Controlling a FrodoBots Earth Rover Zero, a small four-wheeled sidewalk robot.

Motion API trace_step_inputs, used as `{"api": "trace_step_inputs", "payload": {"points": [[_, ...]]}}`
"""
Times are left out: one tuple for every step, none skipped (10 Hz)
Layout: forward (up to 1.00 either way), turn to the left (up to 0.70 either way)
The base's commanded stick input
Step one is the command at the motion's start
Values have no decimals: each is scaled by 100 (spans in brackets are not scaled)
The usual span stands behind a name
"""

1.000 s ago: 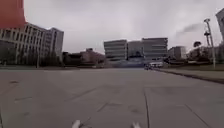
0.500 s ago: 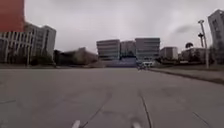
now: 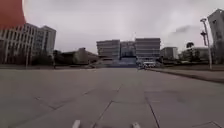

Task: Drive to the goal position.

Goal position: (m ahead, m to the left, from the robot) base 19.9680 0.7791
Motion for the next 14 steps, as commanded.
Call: {"api": "trace_step_inputs", "payload": {"points": [[70, 0], [70, 0], [70, 0], [70, 0], [70, 0], [70, 0], [70, 0], [70, 0], [70, 0], [70, 0], [70, 0], [70, 0], [70, 0], [70, 0]]}}
